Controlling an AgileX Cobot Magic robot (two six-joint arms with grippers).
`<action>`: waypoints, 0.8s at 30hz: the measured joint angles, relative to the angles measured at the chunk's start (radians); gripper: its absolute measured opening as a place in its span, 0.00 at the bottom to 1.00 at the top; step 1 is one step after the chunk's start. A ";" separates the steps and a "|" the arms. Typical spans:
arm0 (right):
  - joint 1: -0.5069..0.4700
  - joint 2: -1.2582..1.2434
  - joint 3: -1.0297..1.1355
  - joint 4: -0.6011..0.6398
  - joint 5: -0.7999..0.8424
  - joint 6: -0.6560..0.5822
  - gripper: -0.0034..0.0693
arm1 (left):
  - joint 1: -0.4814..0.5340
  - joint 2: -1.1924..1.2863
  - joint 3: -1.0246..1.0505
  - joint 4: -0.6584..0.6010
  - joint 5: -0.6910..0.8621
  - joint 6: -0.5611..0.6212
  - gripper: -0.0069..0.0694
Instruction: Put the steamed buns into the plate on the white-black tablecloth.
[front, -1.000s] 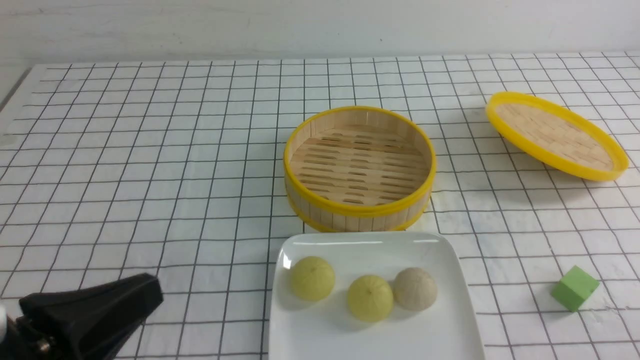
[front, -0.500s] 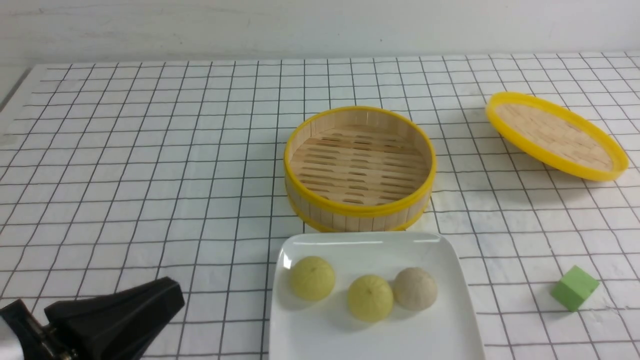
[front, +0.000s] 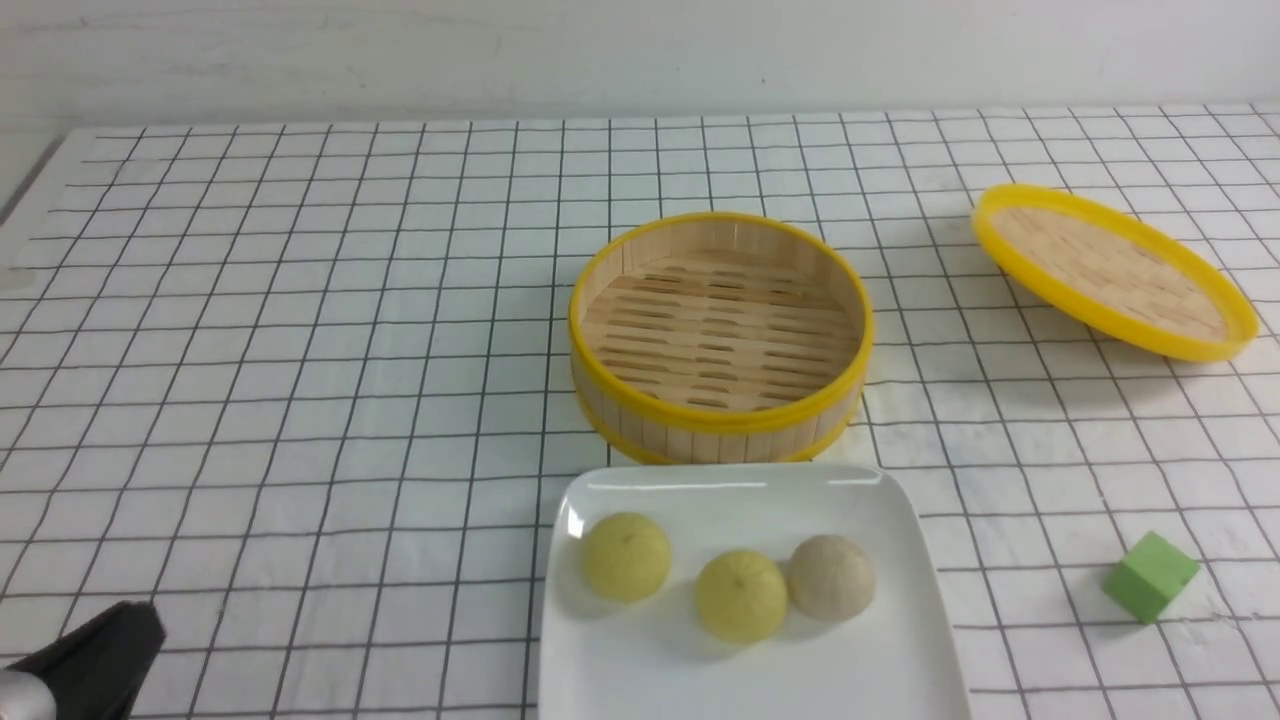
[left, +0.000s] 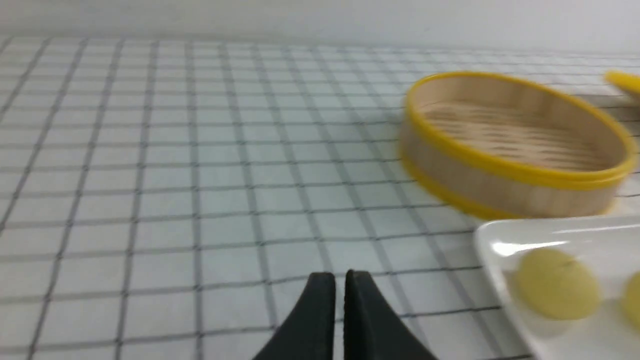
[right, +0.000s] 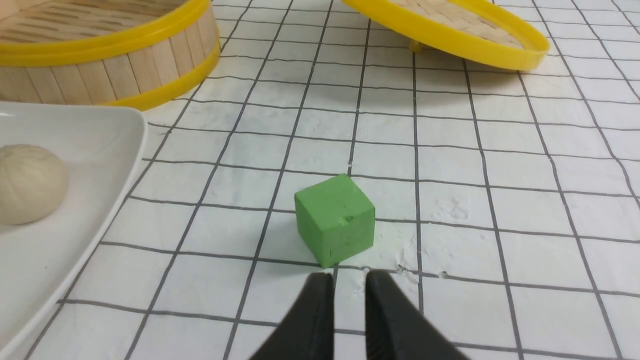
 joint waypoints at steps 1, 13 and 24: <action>0.000 0.000 0.000 0.000 0.000 0.000 0.22 | 0.039 -0.023 0.027 0.004 0.008 0.000 0.16; 0.000 0.000 0.000 0.000 0.000 0.000 0.24 | 0.110 -0.178 0.073 0.057 0.163 0.003 0.18; 0.000 0.000 0.000 0.000 0.000 0.001 0.26 | 0.110 -0.178 0.073 0.057 0.179 0.003 0.19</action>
